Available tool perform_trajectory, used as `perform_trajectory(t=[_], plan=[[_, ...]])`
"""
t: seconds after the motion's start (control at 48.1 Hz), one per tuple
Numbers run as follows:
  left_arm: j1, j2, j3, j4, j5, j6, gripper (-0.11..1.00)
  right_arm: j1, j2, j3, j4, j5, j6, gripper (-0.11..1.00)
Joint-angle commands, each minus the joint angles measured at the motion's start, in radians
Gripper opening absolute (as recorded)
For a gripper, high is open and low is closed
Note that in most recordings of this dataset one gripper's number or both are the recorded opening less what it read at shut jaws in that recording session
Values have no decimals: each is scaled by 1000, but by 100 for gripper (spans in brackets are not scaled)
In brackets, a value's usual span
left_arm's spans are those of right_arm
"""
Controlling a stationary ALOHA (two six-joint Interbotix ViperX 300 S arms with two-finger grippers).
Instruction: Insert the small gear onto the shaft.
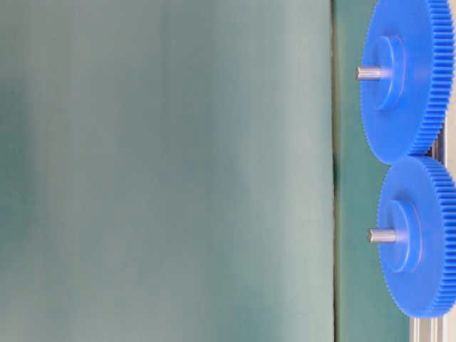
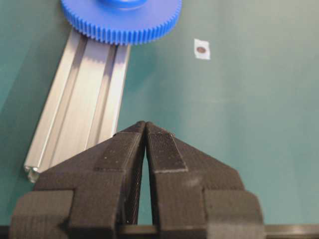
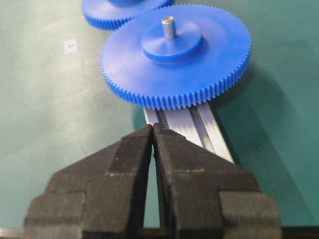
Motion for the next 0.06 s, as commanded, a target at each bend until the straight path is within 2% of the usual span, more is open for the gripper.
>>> perform_trajectory(t=[0.0, 0.042], plan=[[0, 12, -12, 2, -9, 2, 7, -2, 18, 5, -2, -28, 31, 14], [0, 12, -12, 3, -8, 2, 7, -3, 17, 5, -2, -28, 31, 14]])
